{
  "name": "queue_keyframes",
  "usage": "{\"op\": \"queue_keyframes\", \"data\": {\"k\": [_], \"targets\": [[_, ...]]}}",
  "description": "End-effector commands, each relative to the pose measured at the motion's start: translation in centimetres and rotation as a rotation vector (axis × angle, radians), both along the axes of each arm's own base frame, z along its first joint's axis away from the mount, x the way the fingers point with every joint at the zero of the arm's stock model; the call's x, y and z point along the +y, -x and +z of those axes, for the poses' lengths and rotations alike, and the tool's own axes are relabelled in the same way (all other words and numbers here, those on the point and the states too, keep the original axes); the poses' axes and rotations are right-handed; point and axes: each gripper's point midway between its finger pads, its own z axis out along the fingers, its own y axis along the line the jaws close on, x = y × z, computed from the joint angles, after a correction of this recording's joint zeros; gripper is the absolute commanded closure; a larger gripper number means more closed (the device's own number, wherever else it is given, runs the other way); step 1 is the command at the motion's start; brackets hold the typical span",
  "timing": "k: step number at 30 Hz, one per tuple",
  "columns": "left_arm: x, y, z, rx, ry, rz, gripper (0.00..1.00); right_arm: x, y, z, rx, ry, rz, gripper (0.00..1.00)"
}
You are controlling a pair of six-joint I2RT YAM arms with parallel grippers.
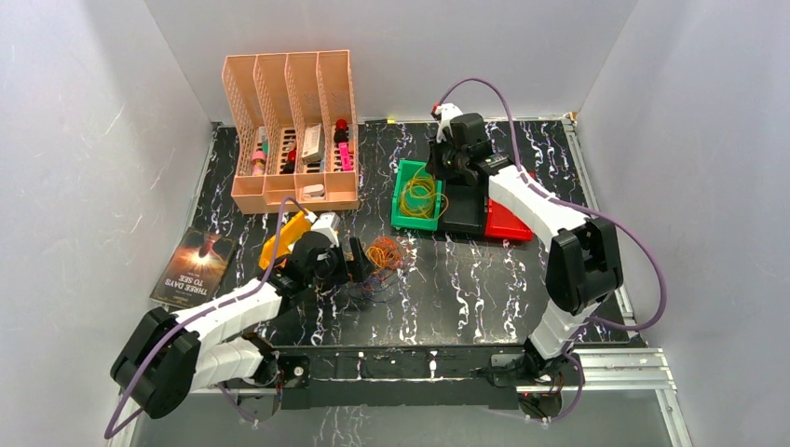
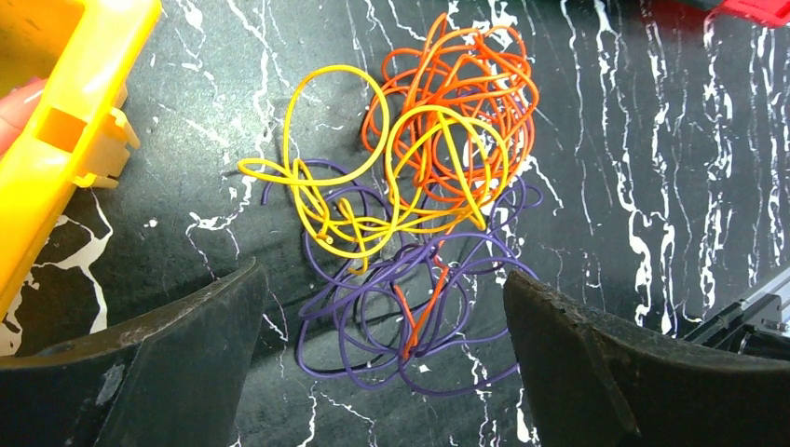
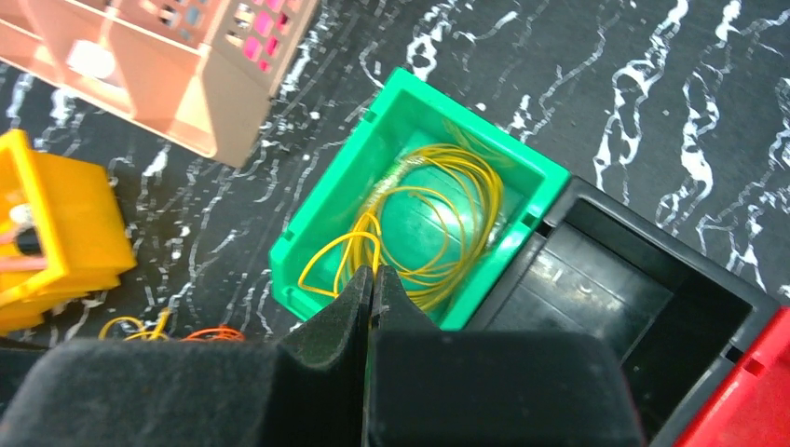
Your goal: Untangle the cables
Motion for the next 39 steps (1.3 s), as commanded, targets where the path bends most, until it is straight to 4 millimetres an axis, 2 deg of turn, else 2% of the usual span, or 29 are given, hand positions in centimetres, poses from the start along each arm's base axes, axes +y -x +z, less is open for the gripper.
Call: {"op": "queue_keyframes", "data": {"k": [1,6,13,15,17,19,23,26,28,29,30,33,39], "targets": [[-0.3,-0.1,0.5,0.013,-0.007,-0.014,0.02,-1.5,-1.2,-1.2,-0.016,0.071,-0.064,1.00],[-0.4,-0.2,0.7,0.011,-0.001,-0.010,0.02,-1.1,-2.3,-3.0,0.008,0.084,-0.073,1.00],[-0.2,-0.3,0.9,0.015,-0.015,0.000,0.02,1.6,-5.0,-1.8,-0.023,-0.018,-0.059,0.99],[0.0,-0.4,0.8,0.020,-0.022,0.007,0.02,1.8,-5.7,-2.7,0.001,-0.003,-0.064,0.97],[-0.1,-0.4,1.0,0.018,-0.019,0.010,0.02,1.9,-5.9,-3.9,0.029,0.019,-0.061,0.90],[-0.2,-0.5,1.2,0.017,-0.015,0.007,0.01,1.9,-5.7,-4.2,0.038,0.028,-0.048,0.81],[-0.3,-0.7,1.6,0.004,-0.026,-0.004,0.02,1.3,-5.0,-1.9,-0.017,0.015,-0.054,0.66],[-0.2,-0.8,1.6,0.003,-0.041,-0.009,0.02,0.6,-4.0,0.5,-0.054,0.011,-0.052,0.60],[-0.2,-0.9,1.5,0.007,-0.048,-0.010,0.02,-0.2,-3.2,1.8,-0.078,0.013,-0.063,0.59],[-0.2,-0.8,1.5,0.009,-0.050,-0.011,0.02,-0.6,-2.8,1.9,-0.078,0.020,-0.073,0.59],[-0.2,-0.8,1.5,0.009,-0.049,-0.012,0.02,-1.2,-2.2,3.1,-0.098,0.016,-0.085,0.59],[-0.4,-0.9,1.5,0.008,-0.044,-0.016,0.02,-2.2,-0.7,3.1,-0.078,0.039,-0.094,0.58],[-0.4,-1.0,1.6,0.006,-0.047,-0.020,0.02,-2.1,1.7,0.5,0.058,0.073,-0.030,0.59]]}}
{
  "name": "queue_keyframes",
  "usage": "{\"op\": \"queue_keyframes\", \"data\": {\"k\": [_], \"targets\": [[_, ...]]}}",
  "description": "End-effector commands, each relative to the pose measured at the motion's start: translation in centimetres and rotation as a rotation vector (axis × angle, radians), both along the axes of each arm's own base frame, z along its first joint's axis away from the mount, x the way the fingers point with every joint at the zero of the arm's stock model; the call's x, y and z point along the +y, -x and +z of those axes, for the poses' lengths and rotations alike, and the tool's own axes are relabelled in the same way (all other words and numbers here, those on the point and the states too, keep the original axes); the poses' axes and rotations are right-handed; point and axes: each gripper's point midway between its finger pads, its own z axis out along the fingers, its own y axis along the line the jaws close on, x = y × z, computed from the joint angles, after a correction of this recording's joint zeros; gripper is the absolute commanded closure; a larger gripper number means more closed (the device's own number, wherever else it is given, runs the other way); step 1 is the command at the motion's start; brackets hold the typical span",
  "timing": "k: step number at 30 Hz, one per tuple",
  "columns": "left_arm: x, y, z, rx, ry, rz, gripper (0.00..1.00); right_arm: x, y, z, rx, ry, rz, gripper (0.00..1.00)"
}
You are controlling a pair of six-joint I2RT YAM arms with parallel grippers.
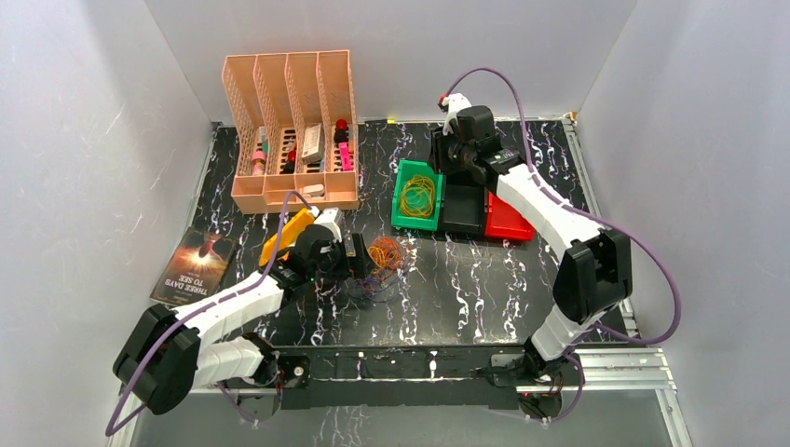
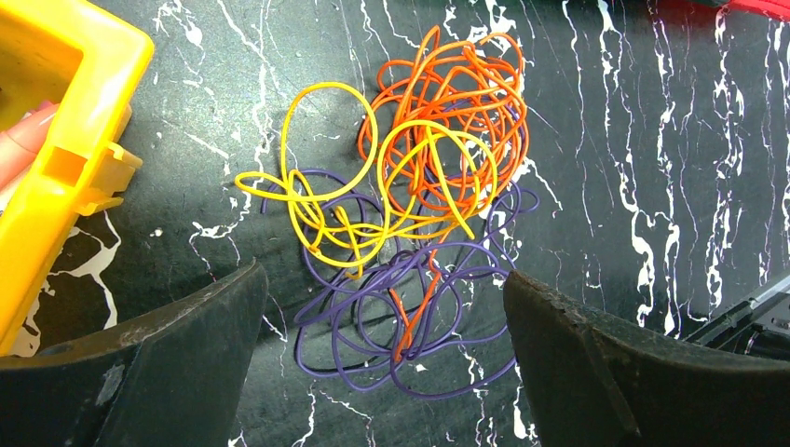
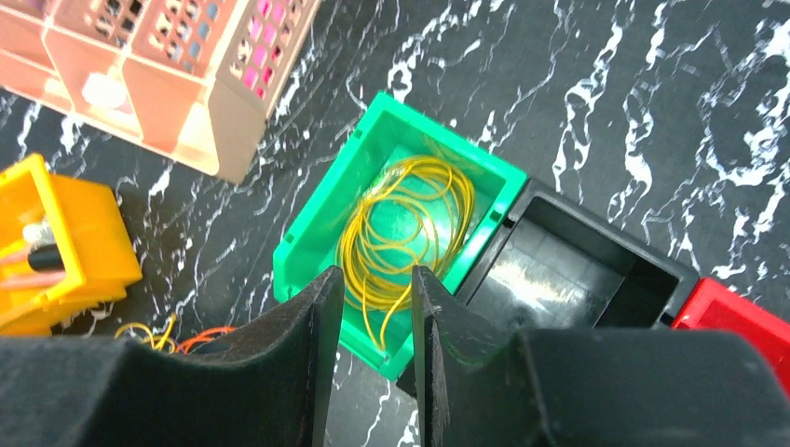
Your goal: Untangle the cables
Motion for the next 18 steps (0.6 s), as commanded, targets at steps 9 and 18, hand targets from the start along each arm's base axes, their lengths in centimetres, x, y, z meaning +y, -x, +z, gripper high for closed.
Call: {"op": "queue_keyframes", "data": {"k": [9,18], "targets": [[-0.4,-0.5,1.2,-0.018,0.007,-0.010,0.02,1.0,3.0,-7.1,0.279,0.042,0.109,0.60],[-0.1,-0.2,0.8,-0.013,0.004,-0.006,0.02,0.5,2.3,-9.9,0.323,0.105,0.070,0.64]]}}
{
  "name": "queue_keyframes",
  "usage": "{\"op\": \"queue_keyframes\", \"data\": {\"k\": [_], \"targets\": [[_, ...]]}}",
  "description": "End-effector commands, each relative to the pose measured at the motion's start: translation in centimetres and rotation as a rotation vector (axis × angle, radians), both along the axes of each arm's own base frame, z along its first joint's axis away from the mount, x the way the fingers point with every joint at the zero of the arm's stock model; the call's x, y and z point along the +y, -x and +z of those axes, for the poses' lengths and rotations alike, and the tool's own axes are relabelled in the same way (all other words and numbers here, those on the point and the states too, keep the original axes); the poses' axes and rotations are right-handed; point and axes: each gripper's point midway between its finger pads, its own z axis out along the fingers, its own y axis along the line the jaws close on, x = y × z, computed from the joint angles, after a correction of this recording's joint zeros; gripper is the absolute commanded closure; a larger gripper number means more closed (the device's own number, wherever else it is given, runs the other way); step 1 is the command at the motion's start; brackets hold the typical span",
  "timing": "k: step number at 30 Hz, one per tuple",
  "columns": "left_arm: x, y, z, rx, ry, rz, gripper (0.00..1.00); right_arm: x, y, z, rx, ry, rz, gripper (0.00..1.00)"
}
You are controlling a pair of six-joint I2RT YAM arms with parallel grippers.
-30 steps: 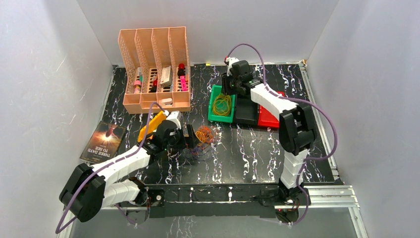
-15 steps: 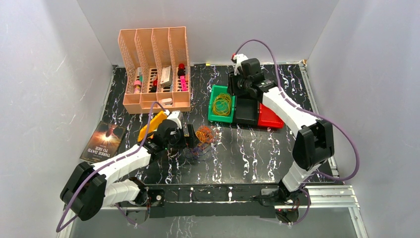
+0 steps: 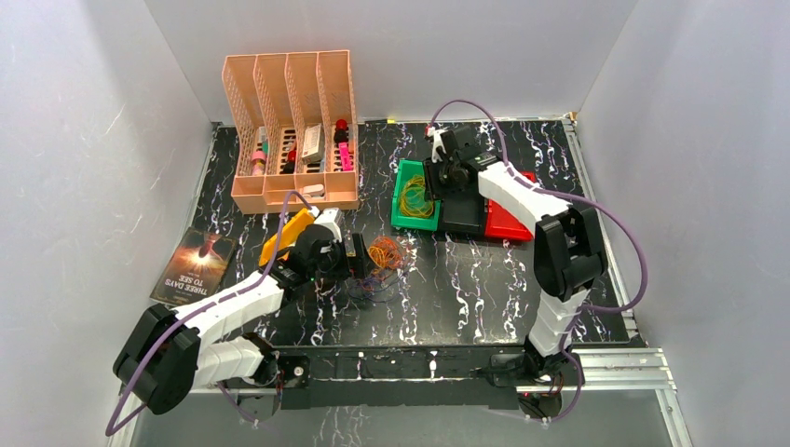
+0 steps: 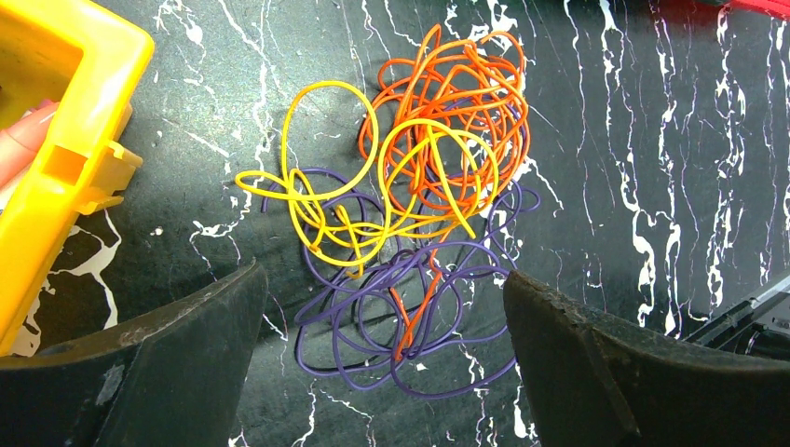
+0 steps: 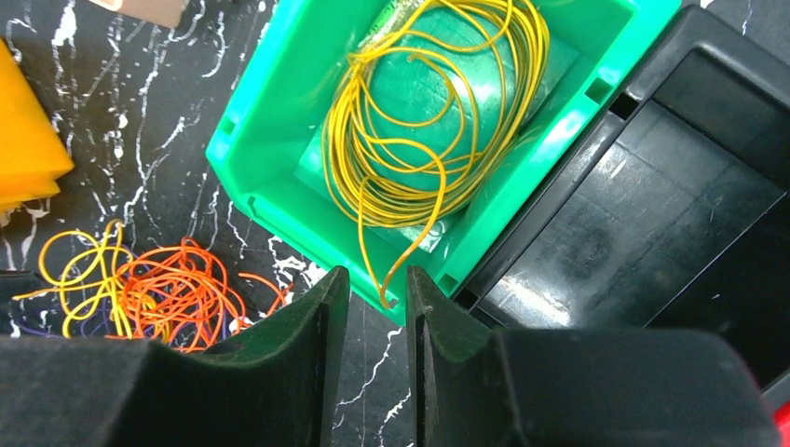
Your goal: Untangle the cables
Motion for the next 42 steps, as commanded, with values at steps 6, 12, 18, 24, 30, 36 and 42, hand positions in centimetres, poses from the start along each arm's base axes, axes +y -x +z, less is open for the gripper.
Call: {"op": "queue_keyframes", "data": {"k": [6,12,18,24,30,36,42], "targets": [[0.1,-0.3,0.8,-0.017,0.002,0.006,0.02,0.8,-1.7,-0.1,-0.025,0.013,-0.003,0.70],[0.2,-0.3,0.7,-0.016,-0.005,0.011,0.02,2.4,-3.1,0.0,-0.064,-0.006,0.004,0.88],[0.1,-0.3,1.0,-0.016,0.001,0.008,0.02,3.2,-5.2,-1.6,-0.071,0.037,-0.008,0.94],[0.0,-0.4,1.4,-0.021,0.008,0.009,0.02,3.9,-6.0,-3.9,-0.052,0.089,0.003,0.97],[0.0,-0.9,2.4,-0.044,-0.003,0.009,0.02,3.7,-5.8,-1.5,-0.113,0.088,-0.001,0.88],[0.1,-1.6,3.2,-0.064,-0.026,0.020,0.02,3.2,-4.5,3.9,-0.204,0.020,-0.001,0.69],[1.0,-2.1,2.5,-0.013,-0.008,0.051,0.07,1.6,-1.7,7.2,-0.256,-0.017,-0.007,0.56]]}}
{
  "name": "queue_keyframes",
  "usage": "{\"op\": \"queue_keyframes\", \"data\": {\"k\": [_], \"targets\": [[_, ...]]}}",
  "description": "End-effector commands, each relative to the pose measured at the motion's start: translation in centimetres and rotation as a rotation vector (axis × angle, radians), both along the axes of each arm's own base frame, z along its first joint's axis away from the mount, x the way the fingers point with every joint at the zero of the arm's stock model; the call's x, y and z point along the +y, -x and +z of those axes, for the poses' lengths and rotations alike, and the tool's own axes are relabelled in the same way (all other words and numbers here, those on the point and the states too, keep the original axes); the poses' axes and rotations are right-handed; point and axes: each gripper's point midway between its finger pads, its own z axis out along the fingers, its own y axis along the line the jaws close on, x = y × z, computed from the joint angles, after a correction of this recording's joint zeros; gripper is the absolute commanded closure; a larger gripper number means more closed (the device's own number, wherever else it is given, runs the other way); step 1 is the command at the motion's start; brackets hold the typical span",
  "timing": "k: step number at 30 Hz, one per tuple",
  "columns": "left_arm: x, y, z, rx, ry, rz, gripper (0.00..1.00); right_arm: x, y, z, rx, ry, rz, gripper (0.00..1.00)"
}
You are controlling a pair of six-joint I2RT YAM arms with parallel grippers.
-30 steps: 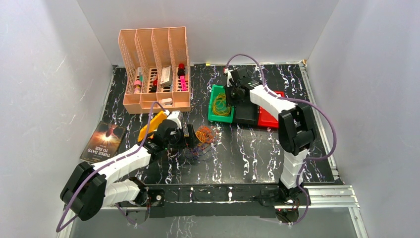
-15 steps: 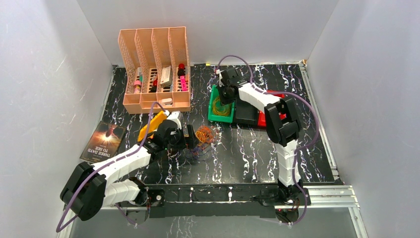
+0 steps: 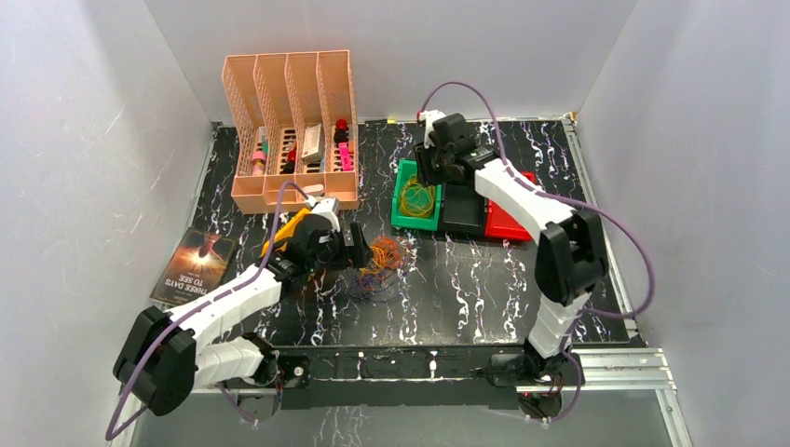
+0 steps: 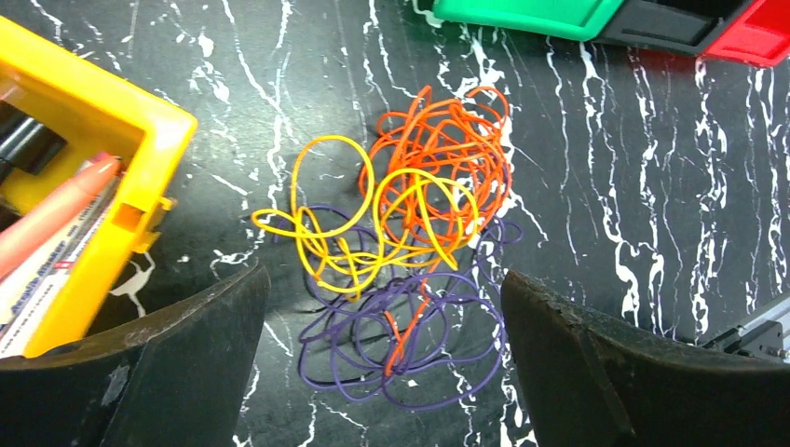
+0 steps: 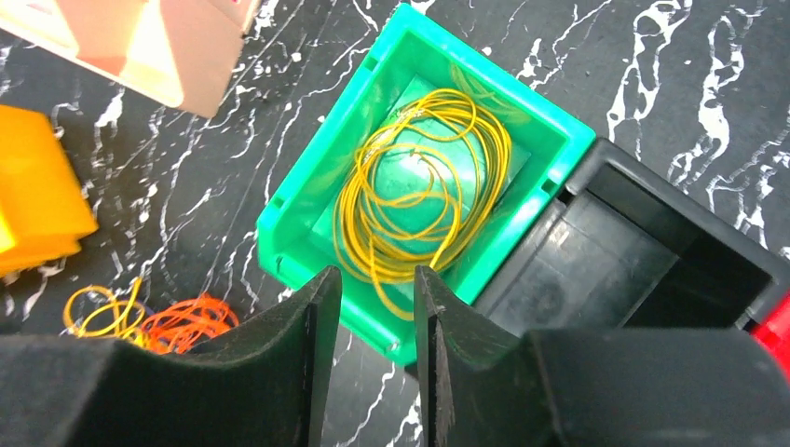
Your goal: Untangle the cables
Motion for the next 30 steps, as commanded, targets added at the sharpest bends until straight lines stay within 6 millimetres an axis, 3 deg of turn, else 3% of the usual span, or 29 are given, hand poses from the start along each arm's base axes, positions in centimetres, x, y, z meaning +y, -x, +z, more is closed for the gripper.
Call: {"op": "queue_keyframes", "data": {"k": [1,4,8,14,18,22,30], "targets": [[0.7,-0.5,0.0,0.037,0.030,0.015,0.10,-0.4,1.6,4.6,-0.098,-0.072,0.011,0.56],[1.1,-1.3,-0.1,0.060,0.088,0.018,0.18,-0.4,3.5,6.1,-0.113,-0.130,0.040,0.56],[2.5,-2.5,-0.9,0.100,0.102,0.033,0.20,-0.7,5.6,7.6,-0.135,-0.197,0.056,0.55],[5.6,-3.7,-1.6,0.111,-0.003,0.156,0.11,-1.8,7.3,7.8,-0.139,-0.200,0.048,0.55],[4.0,-4.0,-0.1,0.062,0.073,0.086,0.09,-2.2,8.2,7.1,-0.132,-0.208,0.048,0.55],[2.0,-4.8,1.2,0.015,0.154,0.001,0.17,-2.0,9.0,6.6,-0.117,-0.230,0.062,0.55],[0.9,-5.7,-1.5,0.098,0.110,-0.080,0.36,-2.1,10.3,5.8,-0.087,-0.250,0.079,0.58]]}}
